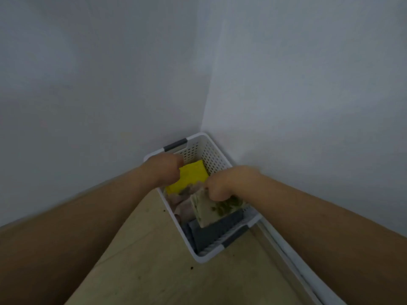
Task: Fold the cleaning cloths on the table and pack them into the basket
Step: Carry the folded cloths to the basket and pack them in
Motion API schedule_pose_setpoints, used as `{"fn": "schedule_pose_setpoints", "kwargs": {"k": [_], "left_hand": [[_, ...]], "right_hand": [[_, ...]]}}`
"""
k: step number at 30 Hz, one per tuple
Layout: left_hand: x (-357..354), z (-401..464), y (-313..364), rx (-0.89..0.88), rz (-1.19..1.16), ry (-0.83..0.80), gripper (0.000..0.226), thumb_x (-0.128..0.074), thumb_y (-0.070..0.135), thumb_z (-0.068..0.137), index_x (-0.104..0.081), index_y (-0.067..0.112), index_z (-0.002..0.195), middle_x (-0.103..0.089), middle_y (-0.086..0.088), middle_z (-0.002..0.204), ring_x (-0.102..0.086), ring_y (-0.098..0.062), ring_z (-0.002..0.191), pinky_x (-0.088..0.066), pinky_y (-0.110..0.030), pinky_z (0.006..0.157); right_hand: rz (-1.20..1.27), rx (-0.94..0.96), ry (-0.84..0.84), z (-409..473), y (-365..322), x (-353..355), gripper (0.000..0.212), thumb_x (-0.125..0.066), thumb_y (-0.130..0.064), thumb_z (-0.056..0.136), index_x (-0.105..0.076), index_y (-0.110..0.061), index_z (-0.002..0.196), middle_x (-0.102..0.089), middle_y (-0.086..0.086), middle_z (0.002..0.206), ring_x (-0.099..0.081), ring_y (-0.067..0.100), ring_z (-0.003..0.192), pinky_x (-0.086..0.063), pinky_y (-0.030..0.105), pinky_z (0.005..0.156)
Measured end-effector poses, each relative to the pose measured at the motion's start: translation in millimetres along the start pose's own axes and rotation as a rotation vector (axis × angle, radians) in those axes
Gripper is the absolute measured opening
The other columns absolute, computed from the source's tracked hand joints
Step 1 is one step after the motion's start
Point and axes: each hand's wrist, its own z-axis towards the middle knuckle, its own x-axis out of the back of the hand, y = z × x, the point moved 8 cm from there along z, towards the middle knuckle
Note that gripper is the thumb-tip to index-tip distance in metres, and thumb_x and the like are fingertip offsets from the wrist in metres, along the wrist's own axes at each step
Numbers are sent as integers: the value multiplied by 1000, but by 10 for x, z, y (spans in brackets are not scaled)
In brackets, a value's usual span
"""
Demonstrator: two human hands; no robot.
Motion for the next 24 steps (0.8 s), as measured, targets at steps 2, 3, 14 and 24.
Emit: {"fn": "schedule_pose_setpoints", "kwargs": {"k": [2,3,14,24], "left_hand": [[14,-139,-148,19,64,47,30,-52,17,84,-60,20,113,-62,-8,118,-59,-29,103,-44,-32,83],[6,-186,-214,25,74,69,30,-53,18,84,-61,20,113,-62,-7,116,-58,-29,102,-43,-32,82],[-112,-357,-220,-11,26,189,34,-49,17,86,-55,18,119,-47,-8,127,-45,-30,117,-35,-37,90],[-209,-283,-265,-4,52,205,39,-47,18,85,-54,19,123,-45,-5,131,-40,-26,122,-26,-36,97]], "right_hand": [[-9,7,36,310,-122,15,43,-38,-20,96,-48,-10,136,-50,16,138,-51,31,120,-44,41,100],[-9,10,56,461,-156,18,42,-39,-21,96,-50,-10,134,-51,15,136,-52,31,118,-45,41,99],[-60,-23,53,1288,-242,-317,36,-39,-28,97,-56,-13,125,-58,10,124,-54,24,104,-45,40,97],[-137,21,1,1453,-430,-436,26,-35,-22,99,-58,-11,105,-60,7,107,-53,21,94,-43,40,94]]}}
